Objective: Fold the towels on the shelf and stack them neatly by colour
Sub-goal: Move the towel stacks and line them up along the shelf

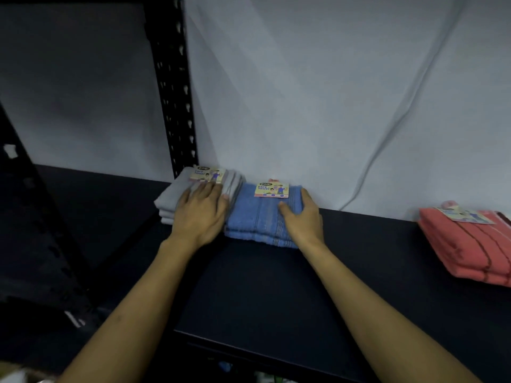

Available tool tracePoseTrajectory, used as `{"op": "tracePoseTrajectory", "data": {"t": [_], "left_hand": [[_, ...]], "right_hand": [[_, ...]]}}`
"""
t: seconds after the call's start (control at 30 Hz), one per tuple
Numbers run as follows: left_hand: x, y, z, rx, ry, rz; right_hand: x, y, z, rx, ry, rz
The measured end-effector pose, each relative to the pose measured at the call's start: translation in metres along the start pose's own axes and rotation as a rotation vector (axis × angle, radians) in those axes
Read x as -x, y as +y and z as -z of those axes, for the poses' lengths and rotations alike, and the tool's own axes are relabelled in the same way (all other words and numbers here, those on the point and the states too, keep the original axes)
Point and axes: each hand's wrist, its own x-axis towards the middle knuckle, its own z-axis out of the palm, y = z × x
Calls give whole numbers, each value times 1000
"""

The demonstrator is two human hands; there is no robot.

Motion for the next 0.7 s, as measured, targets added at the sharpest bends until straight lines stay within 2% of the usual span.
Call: {"op": "tracePoseTrajectory", "data": {"t": [0.1, 0.2, 0.3, 0.37, 0.47, 0.53, 0.6, 0.63, 0.7], "left_hand": [[2, -1, 4, 75, 0, 3], [6, -3, 14, 226, -121, -14], [5, -13, 16, 237, -264, -58], [2, -22, 11, 203, -292, -101], [-1, -28, 2, 128, -224, -152], [-1, -28, -2, 113, -173, -151], [0, -26, -3, 111, -148, -148], [1, -24, -3, 107, -136, -146], [2, -21, -2, 102, -109, -129]], "right_hand": [[0, -3, -9, 22, 45, 2], [-3, -3, -12, 18, 45, -25], [-4, -4, -11, 15, 33, -34], [-3, -6, -6, -14, 0, -56], [-3, -14, 8, -23, -138, 65], [-7, -12, 19, 114, -332, 184], [-7, -7, 27, 334, -517, 195], [-6, -3, 28, 417, -558, 192], [-5, 3, 27, 427, -520, 219]]}}
